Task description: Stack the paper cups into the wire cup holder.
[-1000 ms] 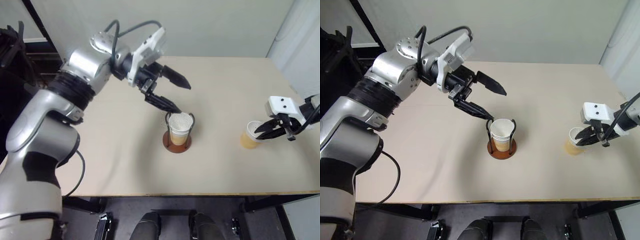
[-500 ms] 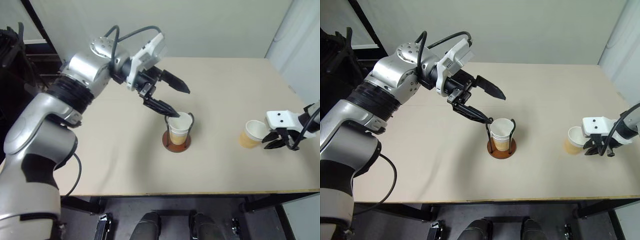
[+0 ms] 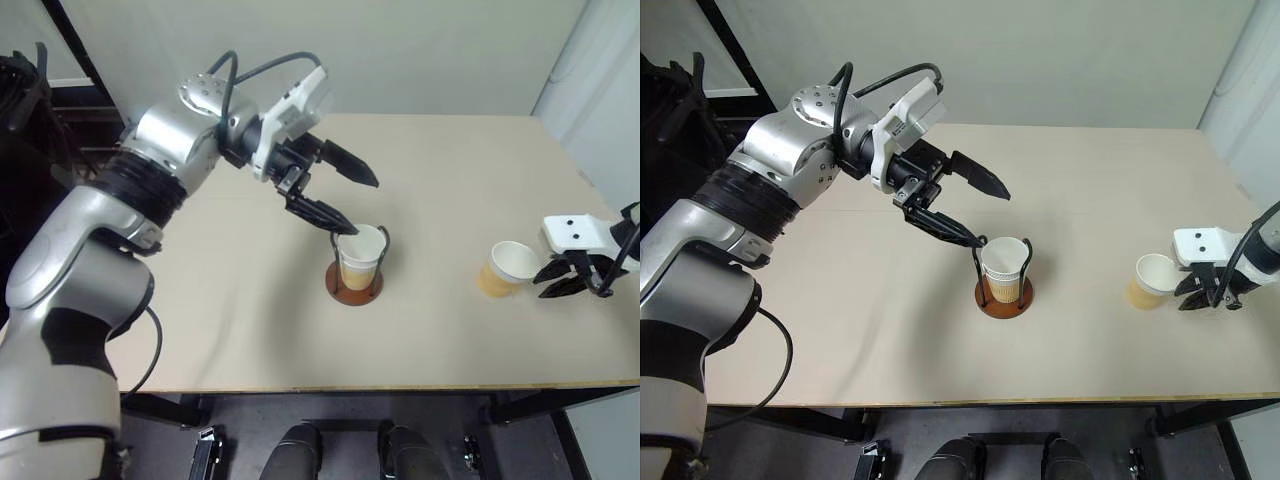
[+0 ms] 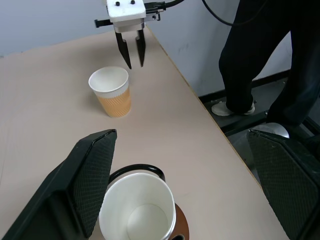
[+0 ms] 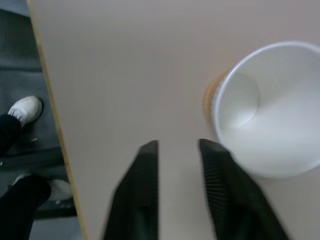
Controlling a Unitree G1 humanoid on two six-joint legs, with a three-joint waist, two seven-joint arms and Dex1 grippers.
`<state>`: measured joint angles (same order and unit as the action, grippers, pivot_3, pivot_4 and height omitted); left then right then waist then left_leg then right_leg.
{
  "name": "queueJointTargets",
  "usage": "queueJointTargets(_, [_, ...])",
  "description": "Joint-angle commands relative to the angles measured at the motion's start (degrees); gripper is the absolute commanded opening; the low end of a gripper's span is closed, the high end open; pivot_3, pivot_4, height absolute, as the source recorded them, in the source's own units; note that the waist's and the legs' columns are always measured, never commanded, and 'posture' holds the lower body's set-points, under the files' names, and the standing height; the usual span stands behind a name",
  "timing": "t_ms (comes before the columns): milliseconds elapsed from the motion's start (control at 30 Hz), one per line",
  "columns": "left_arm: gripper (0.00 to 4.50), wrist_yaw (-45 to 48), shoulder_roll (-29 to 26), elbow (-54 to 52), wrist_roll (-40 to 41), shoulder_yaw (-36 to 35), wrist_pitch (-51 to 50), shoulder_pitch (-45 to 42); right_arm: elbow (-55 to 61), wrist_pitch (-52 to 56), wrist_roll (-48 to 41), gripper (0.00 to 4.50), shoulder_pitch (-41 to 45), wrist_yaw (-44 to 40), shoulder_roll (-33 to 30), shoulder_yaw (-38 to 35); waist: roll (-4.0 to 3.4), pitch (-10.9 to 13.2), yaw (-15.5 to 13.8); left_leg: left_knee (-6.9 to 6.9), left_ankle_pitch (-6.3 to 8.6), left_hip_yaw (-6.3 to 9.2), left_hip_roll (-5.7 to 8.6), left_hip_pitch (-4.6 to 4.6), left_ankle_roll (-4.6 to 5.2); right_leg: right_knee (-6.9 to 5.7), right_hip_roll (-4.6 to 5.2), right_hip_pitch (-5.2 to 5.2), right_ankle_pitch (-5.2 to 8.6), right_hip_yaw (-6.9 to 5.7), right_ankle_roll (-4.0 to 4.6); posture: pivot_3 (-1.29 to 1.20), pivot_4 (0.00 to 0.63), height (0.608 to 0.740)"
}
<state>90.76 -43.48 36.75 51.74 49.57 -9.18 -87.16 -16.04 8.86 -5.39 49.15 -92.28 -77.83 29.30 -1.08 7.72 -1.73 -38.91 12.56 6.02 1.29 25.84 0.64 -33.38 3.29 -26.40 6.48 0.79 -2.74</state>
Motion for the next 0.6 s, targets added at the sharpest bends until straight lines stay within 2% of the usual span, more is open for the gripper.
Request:
queueJointTargets(33, [4.5, 1.74, -0.22, 0.21, -0.2, -0.68, 0.5, -1.61, -0.34, -2.19, 0.46, 2.51, 2.06, -0.22, -0.84, -2.11, 0.0, 0.0, 0.11, 0.0, 0.01, 0.0, -0.01, 0.0, 0.01, 0.0, 0.0, 0.0, 0.0, 0.01, 0.0, 0.0, 0.15, 0.74])
queueJointTargets(100, [4.5, 1.74, -0.05, 0.44, -0.34, -0.57, 0.66, -1.65, -0.54, -2.58, 0.43, 3.18, 2.17, -0.22, -0.82, -2.38, 0.0, 0.0, 0.15, 0.0, 0.01, -0.03, 0.0, -0.02, 0.02, 0.0, 0.0, 0.0, -0.01, 0.03, 0.01, 0.0, 0.15, 0.74])
queueJointTargets(333, [4.5, 1.74, 0.5, 1.25, -0.8, -0.24, 1.27, -1.92, -0.4, -2.82, 0.88, 3.18, 3.62, -0.22, 0.01, -3.11, -0.01, 0.0, 0.18, 0.0, 0.01, -0.02, -0.01, -0.01, 0.03, 0.0, 0.0, 0.0, 0.0, 0.03, 0.0, 0.0, 0.15, 0.74])
queueJointTargets(600, [4.5, 1.74, 0.67, 1.47, -1.08, -0.04, 1.8, -1.79, -0.62, -3.33, 4.43, 3.18, 2.57, -0.22, 4.05, -5.01, -0.01, 0.0, 0.14, -0.01, 0.03, -0.01, -0.01, -0.01, 0.06, 0.0, 0.0, 0.0, -0.01, 0.03, 0.01, 0.0, 0.15, 0.74])
